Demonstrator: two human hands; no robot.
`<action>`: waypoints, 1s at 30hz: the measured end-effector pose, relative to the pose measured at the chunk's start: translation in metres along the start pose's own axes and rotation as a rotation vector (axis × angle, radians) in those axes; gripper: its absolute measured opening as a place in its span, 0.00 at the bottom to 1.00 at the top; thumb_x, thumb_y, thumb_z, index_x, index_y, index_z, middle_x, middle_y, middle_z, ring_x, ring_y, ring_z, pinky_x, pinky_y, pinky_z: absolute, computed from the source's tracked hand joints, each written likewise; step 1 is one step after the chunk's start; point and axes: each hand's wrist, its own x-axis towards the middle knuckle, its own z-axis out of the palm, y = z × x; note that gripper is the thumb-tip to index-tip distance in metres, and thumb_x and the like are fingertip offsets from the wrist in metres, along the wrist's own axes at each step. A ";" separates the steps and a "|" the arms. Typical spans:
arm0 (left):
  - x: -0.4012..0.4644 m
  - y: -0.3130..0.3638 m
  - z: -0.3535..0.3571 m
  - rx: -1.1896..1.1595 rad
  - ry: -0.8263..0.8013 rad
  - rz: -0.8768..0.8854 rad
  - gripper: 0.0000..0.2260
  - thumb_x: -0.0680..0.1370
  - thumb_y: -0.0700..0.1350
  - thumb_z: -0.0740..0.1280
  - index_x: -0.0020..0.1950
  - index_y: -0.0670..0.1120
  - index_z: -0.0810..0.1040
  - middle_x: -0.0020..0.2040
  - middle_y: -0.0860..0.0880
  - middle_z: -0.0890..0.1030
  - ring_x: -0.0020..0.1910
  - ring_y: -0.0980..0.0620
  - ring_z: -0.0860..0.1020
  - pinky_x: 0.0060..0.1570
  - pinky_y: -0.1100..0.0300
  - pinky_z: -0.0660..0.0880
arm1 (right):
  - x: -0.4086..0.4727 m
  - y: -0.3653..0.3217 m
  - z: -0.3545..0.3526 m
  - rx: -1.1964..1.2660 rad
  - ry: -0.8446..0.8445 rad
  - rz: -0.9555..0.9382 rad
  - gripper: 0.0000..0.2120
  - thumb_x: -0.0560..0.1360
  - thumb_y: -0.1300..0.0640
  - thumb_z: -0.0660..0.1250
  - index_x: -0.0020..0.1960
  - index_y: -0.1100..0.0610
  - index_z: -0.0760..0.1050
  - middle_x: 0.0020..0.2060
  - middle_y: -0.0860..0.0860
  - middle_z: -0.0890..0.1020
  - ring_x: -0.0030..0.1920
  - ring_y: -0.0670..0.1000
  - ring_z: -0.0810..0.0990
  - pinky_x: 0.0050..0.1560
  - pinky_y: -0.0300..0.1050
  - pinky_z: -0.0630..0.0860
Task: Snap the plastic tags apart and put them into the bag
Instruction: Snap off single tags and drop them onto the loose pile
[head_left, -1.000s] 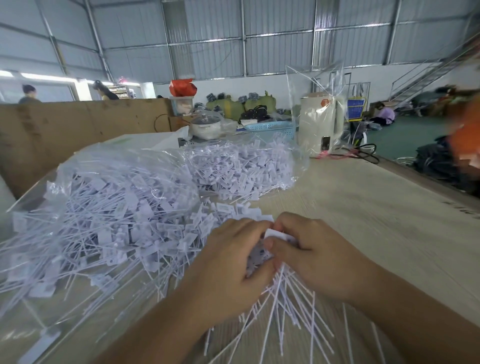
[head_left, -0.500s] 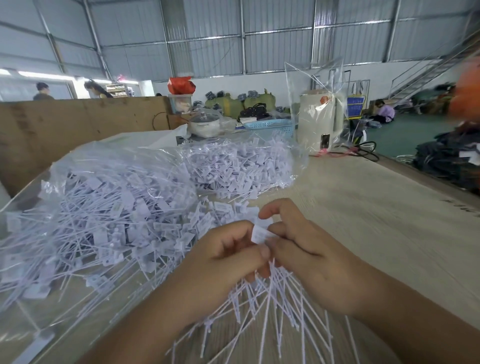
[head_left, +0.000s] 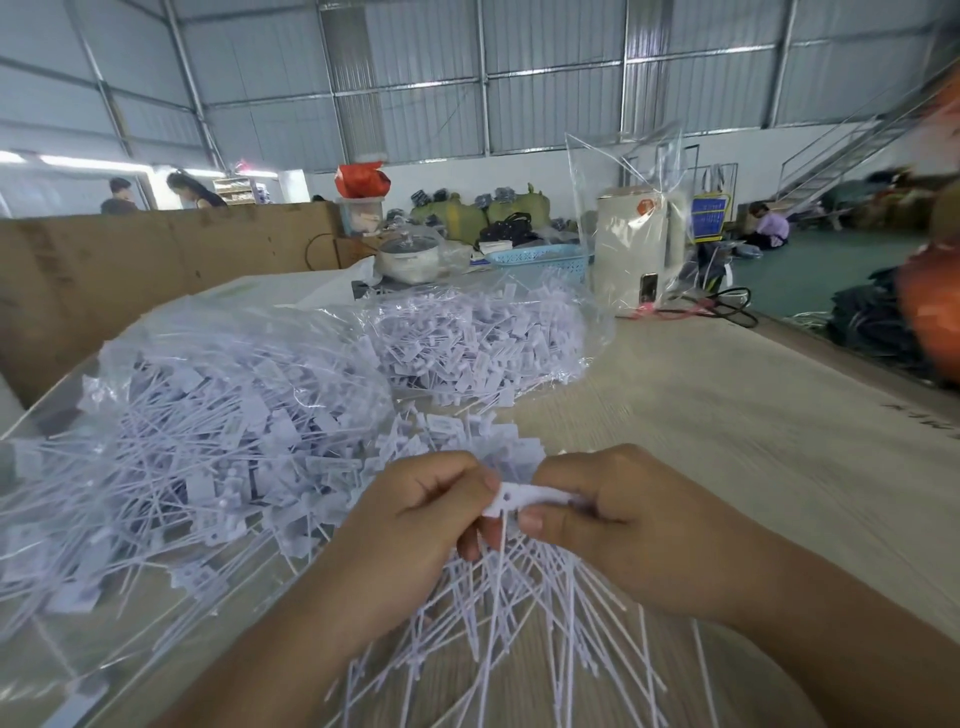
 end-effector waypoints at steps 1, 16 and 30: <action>0.000 0.000 -0.001 0.007 -0.001 -0.013 0.13 0.76 0.55 0.66 0.35 0.49 0.82 0.30 0.49 0.80 0.29 0.52 0.75 0.32 0.58 0.68 | 0.000 0.000 0.000 0.019 -0.008 0.003 0.12 0.78 0.47 0.65 0.41 0.54 0.76 0.31 0.51 0.75 0.31 0.51 0.72 0.34 0.52 0.70; 0.001 0.005 0.013 -0.277 0.108 -0.136 0.18 0.62 0.64 0.70 0.30 0.49 0.79 0.24 0.51 0.73 0.22 0.57 0.68 0.24 0.67 0.66 | 0.000 -0.002 0.003 0.159 0.121 -0.123 0.08 0.79 0.51 0.65 0.42 0.42 0.77 0.29 0.45 0.77 0.29 0.47 0.74 0.33 0.46 0.73; -0.001 0.005 0.021 -0.416 0.162 -0.117 0.16 0.64 0.61 0.71 0.28 0.49 0.77 0.24 0.51 0.71 0.21 0.58 0.68 0.21 0.69 0.65 | 0.001 -0.002 0.009 0.127 0.222 -0.157 0.08 0.76 0.48 0.64 0.38 0.43 0.74 0.28 0.43 0.72 0.27 0.43 0.69 0.29 0.39 0.66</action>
